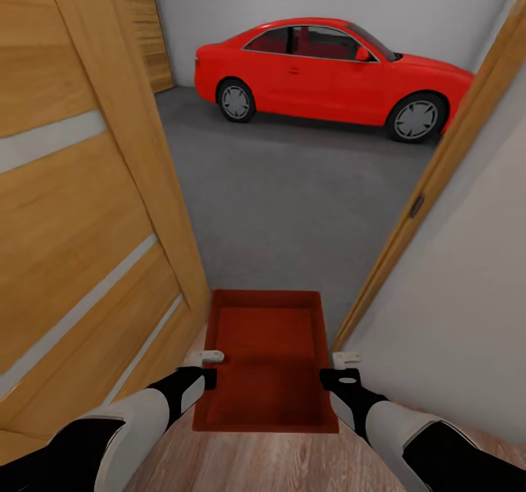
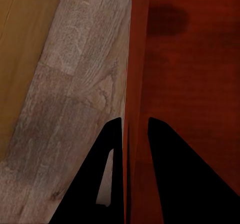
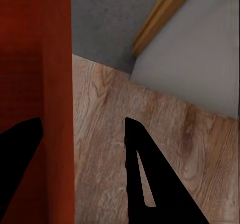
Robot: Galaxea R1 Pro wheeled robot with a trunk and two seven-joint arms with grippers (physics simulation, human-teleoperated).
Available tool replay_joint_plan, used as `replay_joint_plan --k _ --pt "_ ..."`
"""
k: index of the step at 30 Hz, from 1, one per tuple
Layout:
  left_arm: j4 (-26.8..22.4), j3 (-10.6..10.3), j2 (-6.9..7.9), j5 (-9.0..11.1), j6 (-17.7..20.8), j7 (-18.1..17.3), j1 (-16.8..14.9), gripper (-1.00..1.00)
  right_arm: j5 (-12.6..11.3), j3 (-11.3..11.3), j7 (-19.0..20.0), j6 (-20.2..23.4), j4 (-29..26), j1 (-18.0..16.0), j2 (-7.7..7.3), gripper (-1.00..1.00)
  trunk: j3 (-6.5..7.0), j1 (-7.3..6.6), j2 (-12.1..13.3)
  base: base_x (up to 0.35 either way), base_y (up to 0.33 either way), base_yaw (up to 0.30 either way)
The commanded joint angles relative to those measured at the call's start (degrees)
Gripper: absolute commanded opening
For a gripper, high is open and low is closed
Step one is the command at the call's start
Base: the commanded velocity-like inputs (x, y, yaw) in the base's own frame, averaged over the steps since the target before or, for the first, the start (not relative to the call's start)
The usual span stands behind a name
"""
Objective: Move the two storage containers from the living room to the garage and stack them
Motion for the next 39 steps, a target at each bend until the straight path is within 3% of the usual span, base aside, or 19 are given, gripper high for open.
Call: replay_joint_plan --k 1,8,21,30,39 --pt "-0.1 -0.4 0.01 -0.1 0.3 0.4 0.0 -1.0 -0.7 0.4 -0.2 -0.3 0.1 0.0 0.02 -1.0 -0.04 0.0 0.0 0.001 0.001 -0.236" --pt "-0.1 -0.4 0.01 -0.1 0.3 0.4 0.0 -1.0 -0.7 0.3 -0.1 -0.2 0.1 0.0 -0.18 -1.0 -0.03 0.0 0.0 0.0 0.0 -0.211" --pt "-0.1 -0.4 0.01 -0.1 0.3 0.4 0.0 -1.0 -0.8 0.3 0.0 -0.2 0.1 0.0 -0.29 -1.0 -0.03 0.0 0.0 0.0 0.001 -0.01" --pt "-0.1 -0.4 0.01 -0.1 0.3 0.4 0.0 -1.0 -0.8 0.3 -0.1 -0.2 0.0 0.0 -0.28 -1.0 -0.03 0.0 0.0 0.129 0.205 -0.005" --pt "-0.1 -0.4 0.01 -0.1 0.3 0.4 0.0 -1.0 -0.8 0.3 -1.8 -0.3 0.0 0.0 0.2 -1.0 0.11 0.0 0.0 0.016 0.02 -0.222"
